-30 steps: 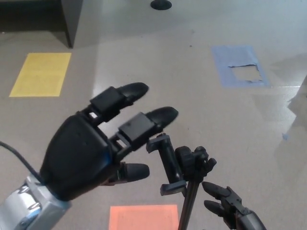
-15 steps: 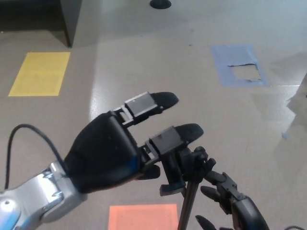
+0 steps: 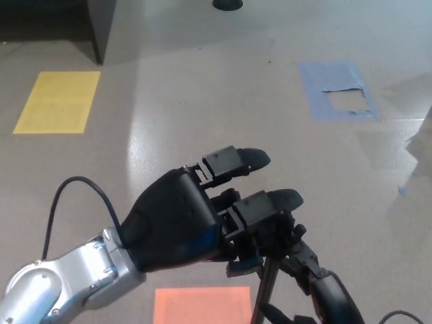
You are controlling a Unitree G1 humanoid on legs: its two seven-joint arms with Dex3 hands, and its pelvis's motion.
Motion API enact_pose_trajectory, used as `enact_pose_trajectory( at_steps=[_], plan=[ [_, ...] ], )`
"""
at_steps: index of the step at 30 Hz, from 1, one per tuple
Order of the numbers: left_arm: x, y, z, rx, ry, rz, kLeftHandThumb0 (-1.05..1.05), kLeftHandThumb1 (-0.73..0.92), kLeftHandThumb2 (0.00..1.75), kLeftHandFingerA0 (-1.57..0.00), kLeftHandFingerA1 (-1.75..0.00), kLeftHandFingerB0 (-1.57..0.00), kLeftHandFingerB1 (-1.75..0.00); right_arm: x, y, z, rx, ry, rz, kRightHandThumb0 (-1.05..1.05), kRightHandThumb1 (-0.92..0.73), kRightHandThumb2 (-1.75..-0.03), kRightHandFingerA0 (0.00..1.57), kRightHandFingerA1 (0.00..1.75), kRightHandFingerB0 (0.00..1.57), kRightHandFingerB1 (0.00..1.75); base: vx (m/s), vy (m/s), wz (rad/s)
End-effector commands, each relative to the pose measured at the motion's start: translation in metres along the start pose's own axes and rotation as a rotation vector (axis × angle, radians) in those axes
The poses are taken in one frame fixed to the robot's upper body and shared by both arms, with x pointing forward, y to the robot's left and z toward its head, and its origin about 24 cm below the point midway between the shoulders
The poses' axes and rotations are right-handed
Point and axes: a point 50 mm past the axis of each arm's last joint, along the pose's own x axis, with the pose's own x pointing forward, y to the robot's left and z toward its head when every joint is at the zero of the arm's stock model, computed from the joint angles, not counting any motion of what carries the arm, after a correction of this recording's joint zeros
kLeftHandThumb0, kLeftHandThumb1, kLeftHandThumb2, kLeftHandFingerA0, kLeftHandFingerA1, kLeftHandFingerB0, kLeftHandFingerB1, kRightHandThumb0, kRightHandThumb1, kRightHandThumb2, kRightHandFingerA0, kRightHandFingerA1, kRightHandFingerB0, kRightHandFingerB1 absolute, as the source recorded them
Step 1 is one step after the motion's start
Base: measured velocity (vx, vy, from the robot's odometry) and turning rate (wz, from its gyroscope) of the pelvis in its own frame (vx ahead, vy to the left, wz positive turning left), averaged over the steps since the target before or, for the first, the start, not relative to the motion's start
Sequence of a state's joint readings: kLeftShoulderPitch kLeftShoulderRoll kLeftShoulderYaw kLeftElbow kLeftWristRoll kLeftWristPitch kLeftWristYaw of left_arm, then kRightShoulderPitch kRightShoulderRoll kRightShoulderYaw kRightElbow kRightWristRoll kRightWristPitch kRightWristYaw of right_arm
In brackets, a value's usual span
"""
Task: A phone stand is kept on the floor and the robot uses both its hands to grab it and uses its left hand to extend the phone stand by pulling it upwards
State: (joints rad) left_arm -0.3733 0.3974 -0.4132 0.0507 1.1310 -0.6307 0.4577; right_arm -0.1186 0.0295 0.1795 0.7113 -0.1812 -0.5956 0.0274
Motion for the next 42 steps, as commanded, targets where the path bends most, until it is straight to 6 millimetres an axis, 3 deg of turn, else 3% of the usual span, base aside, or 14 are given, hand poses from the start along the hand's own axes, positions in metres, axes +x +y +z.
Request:
enact_pose_trajectory(
  at_steps=[1,2,3,4,5,6,7,10,13,18,19,24,25,42],
  plan=[
    [-0.003,0.003,-0.006,-0.082,0.081,0.059,-0.54,0.35,0.76,-0.32,-0.53,-0.23,-0.44,-0.008,-0.008,-0.016,-0.016,0.09,-0.033,-0.56,-0.55,-0.55,0.0,0.62,0.0,0.26,0.0,0.0,0.0],
    [-0.003,0.004,-0.003,-0.148,0.112,0.088,-0.45,0.53,0.55,-0.38,-0.44,-0.45,-0.42,-0.009,-0.008,-0.017,-0.032,0.095,-0.052,-0.57,-0.59,-0.53,0.0,0.8,0.0,0.44,0.0,0.0,0.0],
    [-0.002,0.004,-0.001,-0.186,0.13,0.105,-0.42,0.56,0.56,-0.43,-0.55,-0.6,-0.61,-0.008,-0.009,-0.017,-0.044,0.099,-0.074,-0.56,-0.54,-0.97,0.06,0.72,0.0,0.67,0.0,0.0,0.0],
    [-0.001,0.004,-0.001,-0.203,0.137,0.111,-0.42,0.56,0.56,-0.43,-0.55,-0.6,-0.61,-0.008,-0.01,-0.017,-0.051,0.101,-0.092,-0.56,-0.54,-0.97,0.06,0.72,0.0,0.67,0.0,0.0,0.0],
    [0.0,0.005,0.002,-0.229,0.149,0.128,-0.36,0.63,0.58,-0.51,-0.85,-0.72,-0.84,-0.007,-0.01,-0.018,-0.057,0.12,-0.14,-0.64,-0.41,-0.79,0.55,1.0,0.24,0.81,0.0,0.0,0.0],
    [0.001,0.004,0.006,-0.252,0.152,0.158,-0.37,0.52,0.84,-0.68,-1.07,-0.8,-1.02,-0.006,-0.011,-0.018,-0.031,0.148,-0.187,-0.53,-0.59,-0.56,0.79,1.18,0.65,1.1,0.0,0.0,0.0],
    [0.002,0.004,0.008,-0.265,0.146,0.175,-0.15,0.71,0.6,-0.69,-1.75,-0.59,-1.72,-0.005,-0.011,-0.019,-0.013,0.161,-0.205,-0.45,-0.46,-0.84,1.23,1.18,1.1,1.13,0.0,0.0,0.0],
    [0.005,0.002,0.021,-0.31,0.127,0.198,-0.05,0.71,0.65,-0.74,-1.75,-0.61,-1.75,-0.003,-0.012,-0.02,0.106,0.176,-0.248,-0.44,-0.61,-0.71,1.43,1.25,1.34,1.21,0.0,0.0,0.0],
    [0.007,0.002,0.029,-0.387,0.121,0.231,-0.06,0.72,0.69,-0.71,-1.75,-0.59,-1.75,-0.002,-0.011,-0.021,0.136,0.193,-0.245,-0.33,-0.45,-0.89,1.38,1.25,1.29,1.16,0.0,0.0,0.0],
    [0.006,-0.003,0.035,-0.449,0.151,0.224,-0.07,0.8,0.64,-0.72,-1.75,-0.6,-1.75,-0.004,-0.01,-0.026,0.187,0.213,-0.242,-0.33,-0.45,-0.89,1.37,1.23,1.25,1.11,0.0,0.0,0.0],
    [0.006,-0.003,0.035,-0.456,0.154,0.223,-0.03,0.78,0.67,-0.7,-1.75,-0.59,-1.75,-0.005,-0.011,-0.026,0.188,0.215,-0.243,-0.4,-0.63,-0.6,1.34,1.15,1.29,1.01,0.0,0.0,0.0],
    [0.004,-0.006,0.034,-0.456,0.172,0.223,-0.07,0.8,0.61,-0.7,-1.75,-0.58,-1.75,-0.007,-0.016,-0.027,0.19,0.223,-0.253,-0.48,-0.66,-0.61,1.28,1.13,1.2,0.95,0.0,0.0,0.0],
    [0.004,-0.006,0.033,-0.459,0.173,0.223,-0.07,0.8,0.6,-0.69,-1.75,-0.57,-1.75,-0.008,-0.017,-0.028,0.192,0.226,-0.255,-0.49,-0.51,-0.81,1.24,1.14,1.18,1.01,0.0,0.0,0.0],
    [0.015,0.003,0.029,-0.461,0.146,0.269,-0.14,0.8,0.59,-0.64,-1.75,-0.52,-1.75,-0.008,-0.027,-0.028,0.184,0.232,-0.285,-0.49,-0.51,-0.81,1.22,1.2,1.1,0.99,0.0,0.0,0.0]
  ],
)
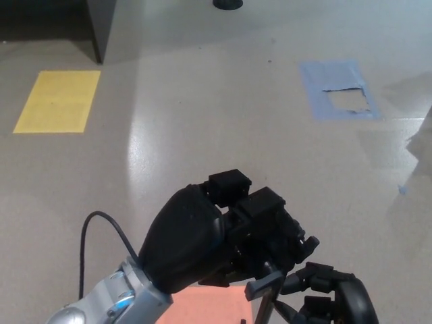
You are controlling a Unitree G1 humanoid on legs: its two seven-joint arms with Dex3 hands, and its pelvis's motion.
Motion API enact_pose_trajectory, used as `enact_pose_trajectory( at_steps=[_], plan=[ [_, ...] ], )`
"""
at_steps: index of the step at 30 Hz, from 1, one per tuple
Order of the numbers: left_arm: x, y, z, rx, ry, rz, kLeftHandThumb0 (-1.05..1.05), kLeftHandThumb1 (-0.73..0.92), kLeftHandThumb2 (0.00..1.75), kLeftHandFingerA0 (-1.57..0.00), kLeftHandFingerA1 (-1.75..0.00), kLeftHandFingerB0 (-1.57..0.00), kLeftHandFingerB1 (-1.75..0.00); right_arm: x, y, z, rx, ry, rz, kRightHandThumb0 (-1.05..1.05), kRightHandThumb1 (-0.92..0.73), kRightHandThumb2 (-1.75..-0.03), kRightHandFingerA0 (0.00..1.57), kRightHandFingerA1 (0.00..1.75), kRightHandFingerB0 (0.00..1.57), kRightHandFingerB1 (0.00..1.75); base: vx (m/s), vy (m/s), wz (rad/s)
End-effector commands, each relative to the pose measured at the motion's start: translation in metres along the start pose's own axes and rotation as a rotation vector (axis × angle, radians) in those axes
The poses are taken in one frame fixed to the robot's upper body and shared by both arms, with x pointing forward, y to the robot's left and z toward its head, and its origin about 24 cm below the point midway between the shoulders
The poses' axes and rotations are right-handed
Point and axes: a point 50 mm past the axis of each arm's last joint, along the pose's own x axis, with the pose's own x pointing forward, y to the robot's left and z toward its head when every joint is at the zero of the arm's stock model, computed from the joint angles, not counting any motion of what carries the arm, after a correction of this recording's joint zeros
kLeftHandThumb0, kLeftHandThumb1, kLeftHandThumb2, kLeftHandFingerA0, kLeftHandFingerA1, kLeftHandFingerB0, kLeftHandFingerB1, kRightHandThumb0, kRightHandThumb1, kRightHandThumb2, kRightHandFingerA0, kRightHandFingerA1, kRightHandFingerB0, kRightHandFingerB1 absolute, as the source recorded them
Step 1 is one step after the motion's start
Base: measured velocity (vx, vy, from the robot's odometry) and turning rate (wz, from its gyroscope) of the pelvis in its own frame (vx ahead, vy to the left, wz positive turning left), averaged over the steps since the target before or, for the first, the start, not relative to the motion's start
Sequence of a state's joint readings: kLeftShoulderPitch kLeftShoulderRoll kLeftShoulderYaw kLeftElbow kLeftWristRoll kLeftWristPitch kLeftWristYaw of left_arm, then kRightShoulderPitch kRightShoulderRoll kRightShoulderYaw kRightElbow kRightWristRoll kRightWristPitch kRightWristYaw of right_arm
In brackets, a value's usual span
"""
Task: A phone stand is kept on the floor and the robot uses both its hands to grab it and uses its left hand to extend the phone stand by pulling it upwards
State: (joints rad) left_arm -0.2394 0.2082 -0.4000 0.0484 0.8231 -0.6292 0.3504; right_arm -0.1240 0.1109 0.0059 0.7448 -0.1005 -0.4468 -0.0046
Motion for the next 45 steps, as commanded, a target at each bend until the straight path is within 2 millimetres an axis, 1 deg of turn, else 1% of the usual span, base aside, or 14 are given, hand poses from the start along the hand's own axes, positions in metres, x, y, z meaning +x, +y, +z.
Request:
enact_pose_trajectory(
  at_steps=[1,4,5,7,8,9,11,12,15,16,22,31,38,45],
  plan=[
    [0.009,0.009,0.009,-0.056,-0.056,0.083,-0.15,0.8,0.59,-0.64,-1.75,-0.52,-1.75,-0.001,-0.014,-0.005,0.0,0.049,-0.069,-0.5,-0.51,-0.81,1.22,1.19,1.09,0.99,0.0,0.0,0.0],
    [0.008,0.006,0.01,-0.069,-0.053,0.079,-0.1,0.78,0.58,-0.63,-1.75,-0.52,-1.75,-0.003,-0.014,-0.007,0.013,0.063,-0.053,-0.51,-0.51,-0.85,1.13,1.08,0.93,0.96,0.0,0.0,0.0],
    [0.009,0.007,0.009,-0.06,-0.053,0.078,-0.09,0.77,0.57,-0.62,-1.75,-0.51,-1.75,-0.002,-0.015,-0.006,0.012,0.064,-0.045,-0.5,-0.64,-0.6,1.12,1.04,0.75,0.97,0.0,0.0,0.0],
    [0.01,0.008,0.007,-0.05,-0.058,0.088,-0.07,0.75,0.57,-0.62,-1.75,-0.52,-1.75,0.0,-0.016,-0.004,0.001,0.066,-0.03,-0.59,-0.54,-0.93,0.72,0.98,0.39,0.85,0.0,0.0,0.0],
    [0.009,0.007,0.008,-0.049,-0.06,0.093,-0.07,0.75,0.57,-0.62,-1.75,-0.52,-1.75,-0.001,-0.015,-0.006,0.006,0.075,-0.017,-0.59,-0.54,-0.93,0.72,0.98,0.39,0.85,0.0,0.0,0.0],
    [0.008,0.008,0.007,-0.043,-0.062,0.098,-0.05,0.77,0.57,-0.59,-1.75,-0.51,-1.75,-0.001,-0.015,-0.006,0.031,0.099,0.014,-0.73,-0.61,-0.53,0.15,1.28,0.0,0.91,0.0,0.0,0.0],
    [0.009,0.008,0.006,-0.039,-0.065,0.101,-0.05,0.77,0.57,-0.59,-1.75,-0.51,-1.75,0.001,-0.016,-0.005,0.042,0.107,0.026,-0.73,-0.61,-0.53,0.15,1.28,0.0,0.91,0.0,0.0,0.0],
    [0.008,0.008,0.006,-0.035,-0.062,0.103,-0.05,0.77,0.57,-0.59,-1.75,-0.5,-1.75,0.001,-0.017,-0.005,0.018,0.115,0.028,-0.87,-0.59,-0.54,0.0,0.99,0.0,0.46,0.0,0.0,0.0],
    [0.008,0.009,0.006,-0.026,-0.059,0.109,-0.05,0.77,0.57,-0.59,-1.75,-0.51,-1.75,0.002,-0.019,-0.004,-0.014,0.106,0.015,-0.84,-0.26,-0.83,0.0,0.76,0.0,0.84,0.0,0.0,0.0],
    [0.008,0.009,0.006,-0.025,-0.059,0.118,-0.06,0.77,0.57,-0.59,-1.75,-0.51,-1.75,0.003,-0.02,-0.004,-0.037,0.103,0.0,-0.97,-0.64,-0.52,0.0,0.88,0.0,0.64,0.0,0.0,0.0],
    [0.009,0.01,0.004,-0.015,-0.058,0.137,-0.05,0.78,0.58,-0.6,-1.75,-0.49,-1.75,0.005,-0.024,-0.003,-0.013,0.1,-0.023,-0.92,-0.62,-0.52,0.0,1.08,0.0,0.76,0.0,0.0,0.0],
    [0.01,0.009,0.0,-0.008,-0.035,0.139,-0.08,0.8,0.58,-0.59,-1.75,-0.47,-1.75,0.006,-0.022,-0.006,-0.107,0.153,0.012,-1.01,-0.64,-0.5,0.0,0.81,0.0,0.51,0.0,0.0,0.0],
    [0.015,0.012,-0.006,0.018,-0.012,0.153,-0.1,0.79,0.58,-0.6,-1.75,-0.46,-1.75,-0.015,-0.001,-0.001,-0.331,0.121,0.241,-1.03,-0.63,-0.55,0.0,0.87,0.0,0.64,0.0,0.0,0.0],
    [0.015,0.014,-0.007,0.021,0.005,0.144,-0.12,0.77,0.55,-0.6,-1.75,-0.46,-1.75,-0.042,0.022,-0.005,-0.487,0.089,0.325,-1.04,-0.69,-0.52,0.0,0.61,0.0,0.43,0.0,0.0,0.0]
  ],
)
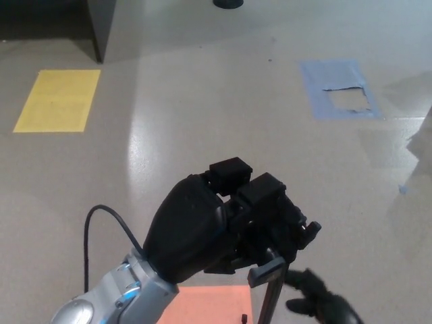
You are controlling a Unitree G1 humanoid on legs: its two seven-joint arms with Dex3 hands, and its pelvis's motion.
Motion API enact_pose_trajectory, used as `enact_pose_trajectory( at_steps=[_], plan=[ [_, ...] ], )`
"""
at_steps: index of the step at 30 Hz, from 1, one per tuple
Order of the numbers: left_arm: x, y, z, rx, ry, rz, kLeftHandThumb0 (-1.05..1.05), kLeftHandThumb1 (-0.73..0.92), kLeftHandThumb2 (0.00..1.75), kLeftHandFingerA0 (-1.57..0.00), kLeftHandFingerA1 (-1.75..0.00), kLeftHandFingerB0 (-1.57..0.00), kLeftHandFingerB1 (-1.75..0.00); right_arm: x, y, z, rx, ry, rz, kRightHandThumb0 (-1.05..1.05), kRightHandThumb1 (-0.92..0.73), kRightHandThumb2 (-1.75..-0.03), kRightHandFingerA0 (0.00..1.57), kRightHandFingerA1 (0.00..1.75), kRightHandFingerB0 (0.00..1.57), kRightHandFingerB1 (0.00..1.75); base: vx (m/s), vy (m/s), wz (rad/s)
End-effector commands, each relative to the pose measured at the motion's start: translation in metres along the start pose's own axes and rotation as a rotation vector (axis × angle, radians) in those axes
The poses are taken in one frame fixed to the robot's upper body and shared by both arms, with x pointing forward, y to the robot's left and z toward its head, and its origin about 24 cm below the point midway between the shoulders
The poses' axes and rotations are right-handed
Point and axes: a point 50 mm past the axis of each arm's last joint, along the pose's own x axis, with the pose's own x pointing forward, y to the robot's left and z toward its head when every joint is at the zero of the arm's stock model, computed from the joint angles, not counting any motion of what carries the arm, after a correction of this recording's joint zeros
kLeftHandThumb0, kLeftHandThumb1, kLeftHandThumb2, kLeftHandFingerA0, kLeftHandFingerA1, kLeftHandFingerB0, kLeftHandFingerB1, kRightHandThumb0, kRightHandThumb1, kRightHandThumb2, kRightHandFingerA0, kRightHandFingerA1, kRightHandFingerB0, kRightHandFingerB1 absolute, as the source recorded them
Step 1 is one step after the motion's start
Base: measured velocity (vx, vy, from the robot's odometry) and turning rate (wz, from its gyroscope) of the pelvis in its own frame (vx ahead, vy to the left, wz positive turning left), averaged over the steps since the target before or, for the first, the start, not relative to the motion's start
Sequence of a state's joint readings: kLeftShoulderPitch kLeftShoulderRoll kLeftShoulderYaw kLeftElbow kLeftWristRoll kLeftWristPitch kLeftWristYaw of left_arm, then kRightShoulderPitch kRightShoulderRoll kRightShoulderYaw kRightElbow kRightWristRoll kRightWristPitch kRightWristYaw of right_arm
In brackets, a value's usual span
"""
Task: A phone stand is kept on the floor and the robot uses both its hands to grab it and uses its left hand to extend the phone stand by pulling it upwards
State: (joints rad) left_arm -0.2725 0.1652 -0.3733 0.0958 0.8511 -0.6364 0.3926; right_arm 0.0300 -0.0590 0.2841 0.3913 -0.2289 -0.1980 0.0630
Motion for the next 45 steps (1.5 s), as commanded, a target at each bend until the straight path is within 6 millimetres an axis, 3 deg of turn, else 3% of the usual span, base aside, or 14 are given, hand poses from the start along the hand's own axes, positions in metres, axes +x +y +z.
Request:
enact_pose_trajectory(
  at_steps=[1,6,8,10,17,19,23,36,37,39,40,42,44,45],
  plan=[
    [0.008,0.013,-0.002,0.008,-0.004,0.086,-0.09,0.78,0.55,-0.56,-1.75,-0.47,-1.7,-0.008,0.016,-0.007,-0.152,0.046,0.027,-1.05,-0.71,-0.52,0.0,0.66,0.0,0.46,0.0,0.0,0.0],
    [0.006,0.012,-0.003,0.005,-0.007,0.082,-0.09,0.76,0.57,-0.59,-1.75,-0.44,-1.75,0.019,0.016,0.0,-0.155,0.07,-0.023,-1.05,-0.68,-0.57,0.0,0.55,0.0,0.06,0.0,0.0,0.0],
    [0.005,0.01,-0.003,-0.003,-0.005,0.076,-0.09,0.77,0.55,-0.57,-1.75,-0.46,-1.7,0.031,0.015,0.003,-0.116,0.111,-0.023,-0.92,-0.5,-0.96,0.0,0.77,0.0,0.73,0.0,0.0,0.0],
    [0.007,0.01,-0.002,-0.003,-0.011,0.081,-0.08,0.76,0.57,-0.59,-1.75,-0.43,-1.75,0.041,0.014,0.006,-0.084,0.144,-0.011,-1.05,-0.68,-0.57,0.0,0.71,0.0,0.5,0.0,0.0,0.0],
    [0.008,0.009,0.002,-0.022,-0.01,0.091,-0.1,0.79,0.58,-0.61,-1.75,-0.46,-1.75,0.073,0.003,0.022,-0.053,0.105,-0.104,-0.53,-0.52,-0.99,0.03,0.68,0.0,0.65,0.0,0.0,0.0],
    [0.007,0.009,0.003,-0.026,-0.002,0.089,-0.08,0.77,0.57,-0.61,-1.75,-0.47,-1.75,0.073,0.001,0.025,0.12,0.057,-0.303,-0.28,-0.54,-0.56,1.21,0.97,1.09,0.8,0.0,0.0,0.0],
    [0.005,0.008,0.002,-0.029,-0.004,0.097,-0.08,0.75,0.56,-0.61,-1.75,-0.45,-1.75,0.07,-0.002,0.024,0.333,0.022,-0.441,-0.2,-0.66,-0.59,1.57,1.35,1.47,1.07,0.0,0.0,0.0],
    [0.008,0.009,0.006,-0.035,-0.02,0.086,-0.2,0.78,0.58,-0.69,-1.75,-0.47,-1.75,0.058,-0.007,0.007,0.514,0.047,-0.556,-0.28,-0.62,-0.57,1.57,1.42,1.57,1.45,0.0,0.0,0.0],
    [0.013,0.013,0.008,-0.03,-0.036,0.075,-0.39,0.6,0.83,-1.04,-1.43,-0.8,-1.27,0.055,-0.009,0.004,0.501,0.041,-0.584,-0.25,-0.61,-0.61,1.57,1.48,1.57,1.52,0.0,0.0,0.0],
    [0.021,0.02,0.01,-0.018,-0.062,0.071,-0.25,0.78,0.59,-0.72,-1.75,-0.48,-1.75,0.051,-0.011,0.0,0.502,0.048,-0.615,-0.22,-0.61,-0.62,1.57,1.5,1.56,1.54,0.0,0.0,0.0],
    [0.028,0.026,0.012,-0.002,-0.086,0.083,-0.41,0.64,0.88,-1.03,-1.41,-0.76,-1.24,0.048,-0.013,-0.004,0.495,0.057,-0.638,-0.2,-0.61,-0.61,1.57,1.55,1.56,1.6,0.0,0.0,0.0],
    [0.039,0.036,0.015,0.015,-0.124,0.116,-0.23,0.81,0.59,-0.74,-1.75,-0.45,-1.75,0.044,-0.015,-0.01,0.476,0.075,-0.656,-0.21,-0.6,-0.66,1.57,1.55,1.56,1.6,0.0,0.0,0.0],
    [0.05,0.046,0.017,0.027,-0.161,0.153,-0.38,0.6,0.83,-1.08,-1.45,-0.77,-1.26,0.041,-0.016,-0.015,0.478,0.085,-0.658,-0.19,-0.61,-0.65,1.57,1.54,1.56,1.59,0.0,0.0,0.0],
    [0.057,0.053,0.019,0.035,-0.186,0.178,-0.22,0.75,0.57,-0.79,-1.75,-0.49,-1.75,0.039,-0.017,-0.018,0.48,0.089,-0.663,-0.18,-0.57,-0.68,1.57,1.56,1.57,1.61,0.0,0.0,0.0]
  ],
)
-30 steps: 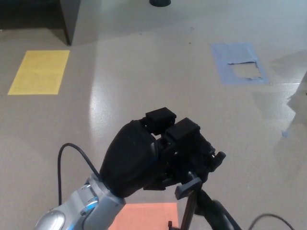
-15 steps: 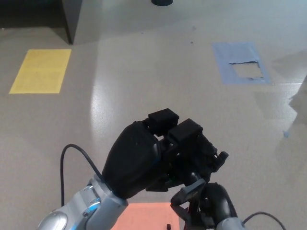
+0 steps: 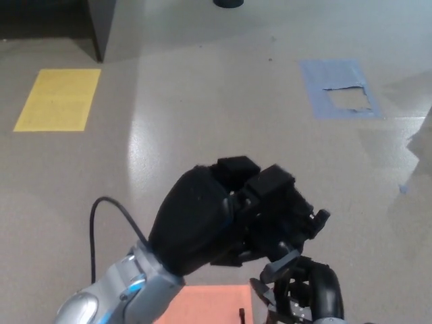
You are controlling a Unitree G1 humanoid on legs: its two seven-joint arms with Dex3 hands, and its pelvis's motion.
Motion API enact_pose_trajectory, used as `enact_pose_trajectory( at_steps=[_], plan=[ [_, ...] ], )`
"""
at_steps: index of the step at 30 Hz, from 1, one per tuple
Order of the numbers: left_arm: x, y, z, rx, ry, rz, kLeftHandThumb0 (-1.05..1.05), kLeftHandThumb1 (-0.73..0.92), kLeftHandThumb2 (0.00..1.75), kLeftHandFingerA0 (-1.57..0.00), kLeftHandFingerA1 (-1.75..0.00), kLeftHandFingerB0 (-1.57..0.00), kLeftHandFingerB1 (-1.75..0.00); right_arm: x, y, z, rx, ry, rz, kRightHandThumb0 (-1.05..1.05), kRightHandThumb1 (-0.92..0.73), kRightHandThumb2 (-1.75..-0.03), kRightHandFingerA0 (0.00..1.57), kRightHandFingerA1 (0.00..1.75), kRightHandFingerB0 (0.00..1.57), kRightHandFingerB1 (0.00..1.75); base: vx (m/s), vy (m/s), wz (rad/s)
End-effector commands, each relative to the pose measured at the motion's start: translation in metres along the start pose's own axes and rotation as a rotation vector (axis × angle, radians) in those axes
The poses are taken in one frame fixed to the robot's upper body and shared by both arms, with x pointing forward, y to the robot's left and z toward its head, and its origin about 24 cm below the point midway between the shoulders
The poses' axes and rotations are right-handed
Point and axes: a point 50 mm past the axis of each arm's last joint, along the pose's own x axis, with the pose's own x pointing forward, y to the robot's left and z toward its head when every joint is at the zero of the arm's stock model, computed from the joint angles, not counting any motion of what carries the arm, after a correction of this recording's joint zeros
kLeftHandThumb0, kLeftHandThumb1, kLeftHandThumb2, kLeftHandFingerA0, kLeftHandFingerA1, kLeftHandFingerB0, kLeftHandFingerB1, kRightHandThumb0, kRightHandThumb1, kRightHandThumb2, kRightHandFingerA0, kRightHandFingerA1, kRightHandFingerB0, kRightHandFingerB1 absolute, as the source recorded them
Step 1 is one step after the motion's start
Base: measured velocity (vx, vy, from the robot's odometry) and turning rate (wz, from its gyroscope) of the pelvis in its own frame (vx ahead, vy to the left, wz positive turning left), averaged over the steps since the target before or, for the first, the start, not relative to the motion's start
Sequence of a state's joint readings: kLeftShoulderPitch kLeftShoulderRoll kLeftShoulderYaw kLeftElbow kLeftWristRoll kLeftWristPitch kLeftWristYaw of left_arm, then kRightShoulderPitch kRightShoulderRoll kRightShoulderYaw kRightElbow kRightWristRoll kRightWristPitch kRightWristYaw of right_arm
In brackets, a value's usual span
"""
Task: A phone stand is kept on the floor and the robot uses both its hands to grab it and uses its left hand to extend the phone stand by pulling it upwards
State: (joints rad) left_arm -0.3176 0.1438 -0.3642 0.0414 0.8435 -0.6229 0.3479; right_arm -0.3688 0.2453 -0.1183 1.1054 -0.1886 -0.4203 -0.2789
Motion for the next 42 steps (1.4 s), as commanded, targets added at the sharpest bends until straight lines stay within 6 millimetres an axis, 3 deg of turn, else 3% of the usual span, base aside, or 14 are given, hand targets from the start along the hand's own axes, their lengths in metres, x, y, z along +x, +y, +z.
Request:
enact_pose_trajectory(
  at_steps=[1,4,11,12,14,15,16,21,23,29,30,31,32,42],
  plan=[
    [0.045,0.045,0.009,0.023,-0.142,0.164,-0.22,0.75,0.57,-0.79,-1.75,-0.49,-1.75,-0.006,-0.032,-0.008,0.09,-0.054,-0.208,-0.18,-0.57,-0.68,1.57,1.56,1.57,1.61,0.0,0.0,0.0],
    [0.081,0.081,0.022,0.122,-0.315,0.318,-0.16,0.63,0.59,-0.85,-1.75,-0.74,-0.95,-0.012,-0.041,-0.019,0.114,-0.03,-0.248,-0.2,-0.55,-0.76,1.57,1.65,1.57,1.68,0.0,0.0,0.0],
    [0.103,0.106,0.031,0.203,-0.43,0.404,-0.16,0.49,0.63,-0.97,-1.72,-0.9,-1.04,-0.026,-0.057,-0.036,0.162,-0.01,-0.332,-0.2,-0.58,-0.63,1.57,1.61,1.57,1.63,0.0,0.0,0.0],
    [0.106,0.109,0.032,0.187,-0.424,0.415,-0.2,0.55,0.62,-0.97,-1.75,-0.8,-1.57,-0.028,-0.059,-0.039,0.19,-0.004,-0.341,-0.17,-0.55,-0.68,1.57,1.59,1.57,1.62,0.0,0.0,0.0],
    [0.112,0.115,0.032,0.194,-0.434,0.424,-0.2,0.57,0.61,-0.97,-1.75,-0.79,-1.65,-0.031,-0.066,-0.043,0.17,0.001,-0.362,-0.18,-0.55,-0.7,1.57,1.62,1.57,1.66,0.0,0.0,0.0],
    [0.114,0.116,0.032,0.2,-0.439,0.427,-0.2,0.57,0.61,-0.97,-1.75,-0.79,-1.65,-0.032,-0.068,-0.044,0.156,0.001,-0.37,-0.18,-0.55,-0.7,1.57,1.62,1.57,1.66,0.0,0.0,0.0],
    [0.116,0.118,0.033,0.207,-0.442,0.419,-0.19,0.51,0.6,-0.98,-1.73,-0.86,-1.05,-0.033,-0.07,-0.047,0.164,0.015,-0.379,-0.2,-0.57,-0.67,1.57,1.64,1.57,1.67,0.0,0.0,0.0],
    [0.129,0.13,0.033,0.275,-0.473,0.415,-0.23,0.59,0.59,-0.93,-1.75,-0.82,-1.01,-0.035,-0.079,-0.053,0.154,0.056,-0.418,-0.19,-0.51,-0.75,1.57,1.7,1.57,1.73,0.0,0.0,0.0],
    [0.144,0.145,0.037,0.294,-0.473,0.437,-0.24,0.66,0.6,-0.92,-1.75,-0.76,-1.37,-0.036,-0.08,-0.054,0.17,0.053,-0.409,-0.2,-0.6,-0.58,1.57,1.62,1.57,1.66,0.0,0.0,0.0],
    [0.172,0.181,0.049,0.341,-0.491,0.496,-0.23,0.66,0.65,-0.88,-1.75,-0.76,-1.07,-0.042,-0.076,-0.058,0.199,0.053,-0.398,-0.14,-0.5,-0.72,1.57,1.65,1.57,1.67,0.0,0.0,0.0],
    [0.174,0.185,0.051,0.346,-0.496,0.5,-0.22,0.63,0.66,-1.07,-1.75,-0.8,-1.02,-0.041,-0.075,-0.058,0.2,0.054,-0.397,-0.17,-0.56,-0.6,1.57,1.6,1.57,1.63,0.0,0.0,0.0],
    [0.175,0.188,0.051,0.351,-0.498,0.503,-0.22,0.63,0.66,-1.07,-1.75,-0.8,-1.02,-0.041,-0.075,-0.058,0.198,0.058,-0.399,-0.17,-0.56,-0.6,1.57,1.6,1.57,1.63,0.0,0.0,0.0],
    [0.178,0.193,0.054,0.369,-0.514,0.518,-0.36,0.51,0.91,-1.19,-1.38,-0.81,-1.08,-0.041,-0.074,-0.058,0.194,0.057,-0.394,-0.19,-0.57,-0.59,1.57,1.6,1.57,1.64,0.0,0.0,0.0],
    [0.186,0.208,0.065,0.404,-0.566,0.541,-0.42,0.5,0.89,-1.21,-1.41,-0.87,-1.17,-0.04,-0.071,-0.057,0.228,0.055,-0.388,-0.14,-0.52,-0.73,1.57,1.64,1.57,1.67,0.0,0.0,0.0]
  ],
)
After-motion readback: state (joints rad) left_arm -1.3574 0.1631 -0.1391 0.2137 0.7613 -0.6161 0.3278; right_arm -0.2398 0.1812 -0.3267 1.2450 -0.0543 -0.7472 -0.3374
